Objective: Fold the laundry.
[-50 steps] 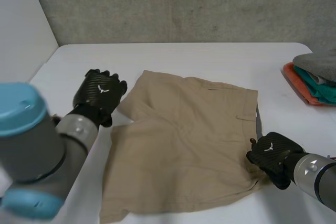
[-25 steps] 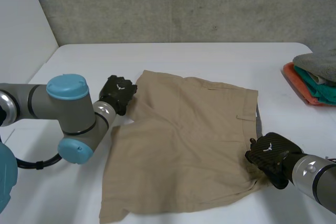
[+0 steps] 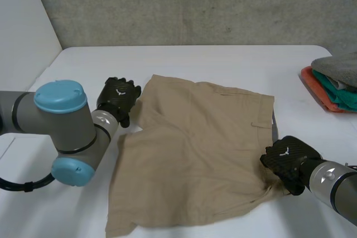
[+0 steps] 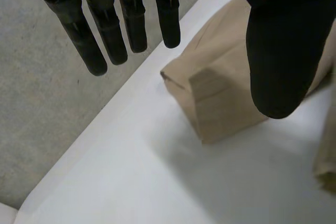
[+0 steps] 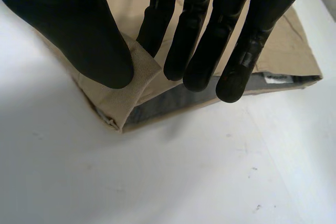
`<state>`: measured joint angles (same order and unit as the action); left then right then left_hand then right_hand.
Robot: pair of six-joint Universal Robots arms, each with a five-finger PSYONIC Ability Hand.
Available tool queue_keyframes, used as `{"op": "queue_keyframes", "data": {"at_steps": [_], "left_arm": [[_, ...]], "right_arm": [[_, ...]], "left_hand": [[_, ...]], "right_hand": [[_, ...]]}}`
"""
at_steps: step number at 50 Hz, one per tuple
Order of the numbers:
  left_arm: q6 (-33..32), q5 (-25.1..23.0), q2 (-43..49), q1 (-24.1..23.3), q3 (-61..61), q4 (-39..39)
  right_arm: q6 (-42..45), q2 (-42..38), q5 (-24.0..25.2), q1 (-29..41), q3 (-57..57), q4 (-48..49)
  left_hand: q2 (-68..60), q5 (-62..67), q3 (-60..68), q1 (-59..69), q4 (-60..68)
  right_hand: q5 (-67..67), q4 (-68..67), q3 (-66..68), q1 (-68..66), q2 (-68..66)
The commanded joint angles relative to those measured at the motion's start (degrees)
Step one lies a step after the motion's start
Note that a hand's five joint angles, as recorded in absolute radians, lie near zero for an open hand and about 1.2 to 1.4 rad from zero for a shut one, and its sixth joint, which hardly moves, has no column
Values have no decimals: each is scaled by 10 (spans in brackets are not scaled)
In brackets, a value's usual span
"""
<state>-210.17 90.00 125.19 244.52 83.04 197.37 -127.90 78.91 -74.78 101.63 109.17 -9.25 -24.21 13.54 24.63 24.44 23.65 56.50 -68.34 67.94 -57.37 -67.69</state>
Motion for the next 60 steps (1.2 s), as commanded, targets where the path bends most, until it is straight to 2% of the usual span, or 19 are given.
{"op": "queue_keyframes", "data": {"at_steps": [1, 7, 11, 14, 20, 28, 37, 40, 42, 44, 47, 52, 60], "left_arm": [[34, 0, -126, -15, 110, -37], [79, 0, -239, -35, 207, -60], [115, 1, -312, -68, 254, -118], [134, 1, -333, -84, 273, -168], [164, 4, -328, -93, 294, -226], [168, 6, -272, -93, 317, -190], [168, 11, -249, -102, 319, -185], [168, 11, -248, -112, 319, -183], [168, 17, -245, -114, 319, -179], [169, 25, -241, -115, 318, -173], [168, 42, -242, -118, 319, -165], [168, 65, -253, -144, 318, -167], [150, 67, -294, -160, 322, -189]], "right_arm": [[-30, 0, 1, 0, -9, 13], [-56, -1, 1, -1, -10, 40], [-79, -3, 1, -1, -11, 56], [-82, -4, 1, -2, -11, 57], [-82, -5, 1, -1, -10, 60], [-83, -9, 1, -1, -10, 61], [-85, -9, 1, -1, -10, 64], [-85, -9, 0, -1, -10, 71], [-85, -9, 0, -1, -10, 71], [-85, -9, 0, -1, -10, 71], [-85, -9, 0, -1, -10, 71], [-85, -9, 0, -2, -9, 67], [-74, 2, -4, -2, -6, 26]], "left_hand": [[-8, 15, 4, 6, 14], [-15, 21, 11, 13, 20], [-32, 38, 27, 29, 37], [-33, 40, 29, 31, 39], [-55, 62, 51, 53, 61], [-97, 104, 93, 95, 103], [-112, 119, 108, 110, 118], [-149, 156, 145, 147, 155], [-226, 233, 222, 224, 232], [-317, 324, 313, 315, 323], [-551, 557, 547, 548, 556], [-558, 565, 554, 556, 563], [-558, 565, 554, 556, 563]], "right_hand": [[135, -117, 121, -226, -123], [135, -117, 121, -226, -123], [135, -117, 121, -226, -123], [135, -117, 121, -226, -123], [135, -117, 121, -226, -123], [135, -117, 121, -226, -123], [135, -117, 121, -226, -123], [135, -117, 121, -226, -123], [135, -117, 121, -226, -123], [135, -117, 121, -226, -123], [135, -117, 121, -226, -123], [135, -117, 121, -226, -123], [135, -117, 121, -226, -123]]}}
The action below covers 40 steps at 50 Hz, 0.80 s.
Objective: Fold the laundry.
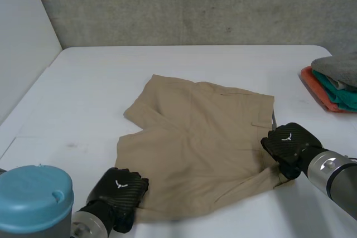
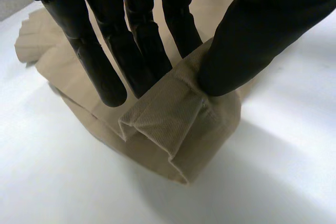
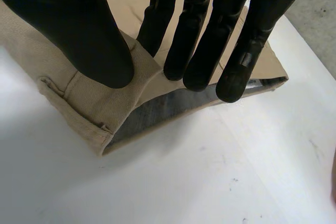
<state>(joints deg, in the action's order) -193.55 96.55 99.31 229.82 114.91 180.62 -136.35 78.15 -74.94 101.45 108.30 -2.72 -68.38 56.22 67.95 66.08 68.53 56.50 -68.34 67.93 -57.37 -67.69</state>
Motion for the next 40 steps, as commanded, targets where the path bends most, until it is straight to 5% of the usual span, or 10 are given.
{"op": "queue_keyframes", "data": {"at_steps": [1, 6, 10, 16, 21, 29, 35, 40], "left_arm": [[-27, 0, -46, -14, 6, -46], [-65, -3, -69, -21, 12, -139], [-73, -1, -87, -74, 6, -202], [-75, 0, -81, -61, -25, -178], [-90, 0, -46, -31, -67, -129], [-152, 0, 44, 25, -177, 74], [-282, 0, 229, 34, -363, 208], [-341, -6, 363, 48, -499, 221]], "right_arm": [[18, 16, 1, 0, 2, -72], [118, 61, 3, -3, 22, -208], [178, 83, 2, -17, 39, -271], [180, 83, 10, -24, 39, -247], [160, 83, 22, -22, 21, -192], [58, 5, 16, -15, -57, -42], [31, -87, -30, -4, -134, 98], [35, -174, -78, 34, -208, 171]], "left_hand": [[-116, 138, 121, 139, 115], [-116, 138, 121, 139, 115], [-116, 138, 121, 139, 115], [-116, 138, 121, 139, 115], [-116, 138, 121, 139, 115], [-116, 138, 121, 139, 115], [-116, 138, 121, 139, 115], [-116, 138, 121, 139, 115]], "right_hand": [[135, -117, 121, -226, -123], [135, -117, 121, -226, -123], [135, -117, 121, -226, -123], [135, -117, 121, -226, -123], [135, -117, 121, -226, -123], [135, -117, 121, -226, -123], [135, -117, 121, -226, -123], [135, -117, 121, -226, -123]]}}
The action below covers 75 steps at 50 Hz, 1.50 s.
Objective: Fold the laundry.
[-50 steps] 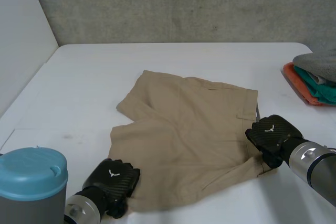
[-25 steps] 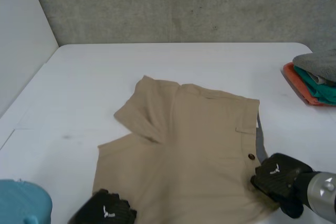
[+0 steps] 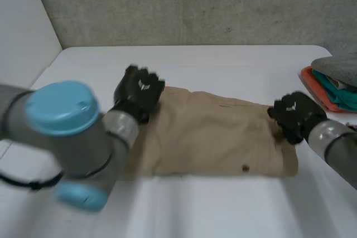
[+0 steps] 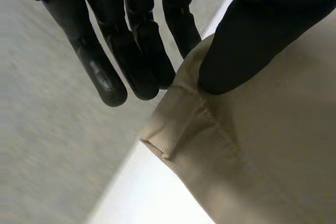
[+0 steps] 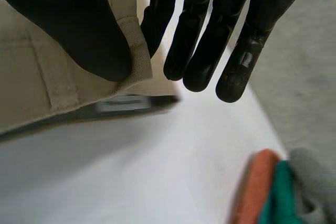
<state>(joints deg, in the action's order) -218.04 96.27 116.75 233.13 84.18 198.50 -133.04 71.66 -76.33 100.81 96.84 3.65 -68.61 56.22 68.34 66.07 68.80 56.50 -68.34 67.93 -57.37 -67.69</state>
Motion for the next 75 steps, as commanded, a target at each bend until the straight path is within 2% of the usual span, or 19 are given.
{"op": "queue_keyframes", "data": {"at_steps": [1, 8, 9, 10, 11, 13, 14, 20, 26, 30, 38, 40, 44, 47, 53, 61, 63, 65, 75], "left_arm": [[-99, -4, 209, 17, -213, 44], [-101, -22, 331, 25, -335, 111], [-101, -28, 336, 25, -336, 122], [-99, -40, 341, 25, -332, 142], [-98, -46, 340, 24, -328, 149], [-97, -56, 336, 24, -314, 166], [-96, -58, 327, 22, -299, 182], [-86, -56, 242, 8, -213, 214], [-26, -49, 153, -4, -87, 211], [28, -33, 91, -4, -8, 209], [97, -27, 46, -4, 73, 207], [98, -25, 45, -4, 77, 207], [98, -21, 45, -2, 78, 206], [98, -19, 44, 0, 80, 205], [100, -9, 17, 3, 90, 187], [104, -8, -18, 25, 123, 165], [108, -8, -21, 26, 129, 164], [114, -7, -26, 29, 134, 164], [133, -7, -31, 29, 150, 162]], "right_arm": [[2, -133, -70, 45, -117, 126], [19, -272, -84, 53, -241, 176], [19, -280, -88, 53, -249, 175], [19, -288, -94, 54, -258, 175], [19, -298, -115, 54, -270, 174], [15, -297, -134, 57, -273, 172], [10, -292, -143, 60, -272, 171], [-65, -181, -147, 65, -189, 167], [-183, -56, -62, 51, -89, 63], [-226, -43, -8, 21, -47, 2], [-230, -67, 13, -6, 16, 62], [-229, -84, 12, -9, 12, 71], [-228, -104, 10, -14, -4, 75], [-220, -101, 3, -21, 0, 78], [-149, -8, 5, -75, 31, 69], [-57, 0, 13, -118, 48, 65], [-50, -3, 24, -117, 48, 62], [-59, -3, 40, -116, 50, 52], [-162, -7, 130, -103, 62, 42]], "left_hand": [[-114, 138, 117, 139, 112], [-114, 138, 117, 139, 112], [-44, 68, 47, 70, 42], [511, -487, -508, -486, -513], [586, -562, -583, -561, -588], [510, -486, -507, -485, -512], [586, -562, -583, -561, -588], [586, -562, -583, -561, -588], [586, -562, -583, -561, -588], [586, -562, -583, -561, -588], [586, -562, -583, -561, -588], [586, -562, -583, -561, -588], [586, -562, -583, -561, -588], [586, -562, -583, -561, -588], [586, -562, -583, -561, -588], [586, -562, -583, -561, -588], [586, -562, -583, -561, -588], [586, -562, -583, -561, -588], [586, -562, -583, -561, -588]], "right_hand": [[135, -117, 121, -226, -123], [135, -117, 121, -226, -123], [32, -14, 18, -124, -20], [-162, 180, -176, 71, 174], [-565, 583, -579, 474, 577], [-565, 583, -579, 474, 577], [-565, 583, -579, 474, 577], [-565, 583, -579, 474, 577], [-565, 583, -579, 474, 577], [-492, 511, -507, 401, 504], [-388, 406, -402, 296, 400], [-331, 349, -345, 239, 343], [134, -115, 119, -225, -122], [135, -117, 121, -226, -123], [135, -117, 121, -226, -123], [135, -117, 121, -226, -123], [-231, 249, -245, 140, 243], [-392, 411, -407, 301, 404], [-391, 409, -405, 300, 403]]}}
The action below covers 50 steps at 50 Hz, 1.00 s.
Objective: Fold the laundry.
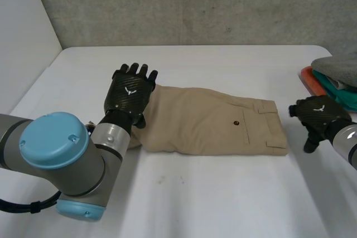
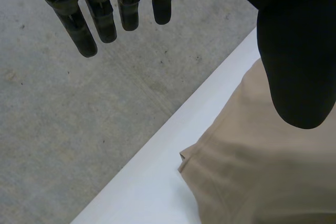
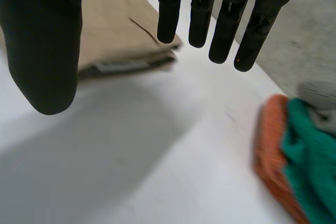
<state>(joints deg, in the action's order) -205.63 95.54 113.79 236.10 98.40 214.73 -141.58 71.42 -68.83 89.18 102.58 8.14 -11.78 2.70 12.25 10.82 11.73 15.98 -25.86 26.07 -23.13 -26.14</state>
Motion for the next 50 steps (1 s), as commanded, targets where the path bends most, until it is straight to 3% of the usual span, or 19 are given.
{"op": "queue_keyframes", "data": {"at_steps": [1, 13, 16, 19, 28, 34, 42, 46, 50], "left_arm": [[9, 0, -1, 0, 8, 1], [24, 0, -1, 0, 10, 0], [26, 0, -1, 1, 10, -1], [26, 0, -1, 3, 11, -1], [26, 0, -5, 3, 13, -2], [27, 0, -14, 3, 18, -2], [27, 0, -22, 10, 26, -2], [27, 0, -25, 12, 26, -2], [28, 0, -36, 11, 27, -2]], "right_arm": [[-83, -9, 60, 15, 3, -2], [-93, -109, 55, 43, -41, 14], [-99, -121, 55, 43, -51, 27], [-102, -122, 53, 44, -53, 45], [-97, -97, -10, 39, -45, 64], [-79, -60, -19, 30, -39, 50], [64, -31, -18, -8, -42, 19], [144, -18, -11, 34, -60, 34], [171, -12, 2, 137, -99, 60]], "left_hand": [[18, -27, -22, -8, -17], [18, -27, -22, -8, -17], [18, -27, -22, -8, -17], [18, -27, -22, -8, -17], [18, -27, -22, -8, -17], [18, -27, -22, -8, -17], [18, -27, -22, -8, -17], [18, -27, -22, -8, -17], [18, -27, -22, -8, -17]], "right_hand": [[14, -16, 13, -43, -13], [88, -89, 87, -117, -87], [197, -198, 196, -226, -196], [535, -536, 534, -563, -533], [540, -541, 539, -569, -539], [540, -541, 539, -569, -539], [540, -541, 539, -569, -539], [540, -541, 539, -569, -539], [540, -541, 539, -569, -539]]}}
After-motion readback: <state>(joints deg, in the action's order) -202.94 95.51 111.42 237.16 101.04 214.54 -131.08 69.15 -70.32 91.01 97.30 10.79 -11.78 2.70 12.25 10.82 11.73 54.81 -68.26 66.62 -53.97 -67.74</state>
